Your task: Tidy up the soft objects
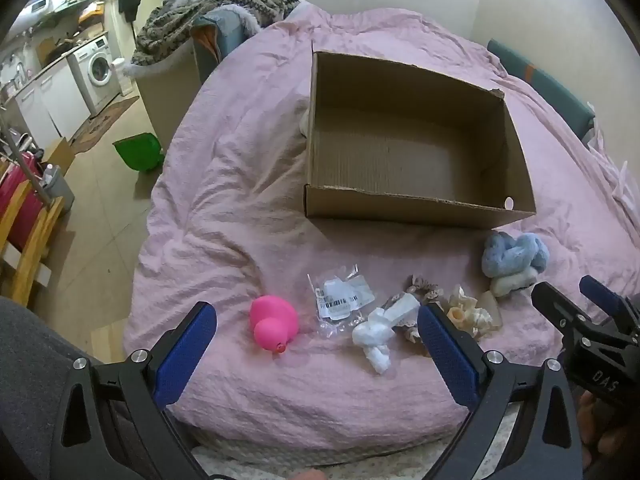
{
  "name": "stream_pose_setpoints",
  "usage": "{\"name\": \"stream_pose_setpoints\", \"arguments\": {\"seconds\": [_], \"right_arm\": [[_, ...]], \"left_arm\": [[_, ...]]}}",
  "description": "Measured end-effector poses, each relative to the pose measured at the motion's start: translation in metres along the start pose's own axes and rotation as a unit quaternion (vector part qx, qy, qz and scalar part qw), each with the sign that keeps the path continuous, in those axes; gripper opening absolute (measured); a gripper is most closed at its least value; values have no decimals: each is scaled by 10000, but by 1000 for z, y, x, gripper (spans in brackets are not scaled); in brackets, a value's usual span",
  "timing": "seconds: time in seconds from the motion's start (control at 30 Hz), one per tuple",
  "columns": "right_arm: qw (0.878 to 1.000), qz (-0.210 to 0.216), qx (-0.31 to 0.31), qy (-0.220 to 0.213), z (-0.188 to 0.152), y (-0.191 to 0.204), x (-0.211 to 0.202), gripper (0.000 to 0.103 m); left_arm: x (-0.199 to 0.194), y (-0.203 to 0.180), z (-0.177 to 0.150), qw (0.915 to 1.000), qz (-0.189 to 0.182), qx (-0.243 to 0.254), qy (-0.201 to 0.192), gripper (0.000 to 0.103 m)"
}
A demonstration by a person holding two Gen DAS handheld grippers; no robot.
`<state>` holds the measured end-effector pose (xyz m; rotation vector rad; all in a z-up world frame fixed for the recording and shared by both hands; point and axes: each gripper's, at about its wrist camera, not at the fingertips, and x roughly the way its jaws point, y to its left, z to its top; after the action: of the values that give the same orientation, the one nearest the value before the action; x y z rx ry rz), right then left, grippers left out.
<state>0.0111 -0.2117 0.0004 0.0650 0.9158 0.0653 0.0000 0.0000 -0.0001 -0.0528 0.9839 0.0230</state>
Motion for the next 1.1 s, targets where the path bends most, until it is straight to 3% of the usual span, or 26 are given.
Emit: {"name": "stream_pose_setpoints", "arguments": {"seconds": [1.1], "right_arm": [[10000,28,19,39,0,-1,0,103]], "left_arm": [[8,3,-3,9999,1,-11,159,101]]}}
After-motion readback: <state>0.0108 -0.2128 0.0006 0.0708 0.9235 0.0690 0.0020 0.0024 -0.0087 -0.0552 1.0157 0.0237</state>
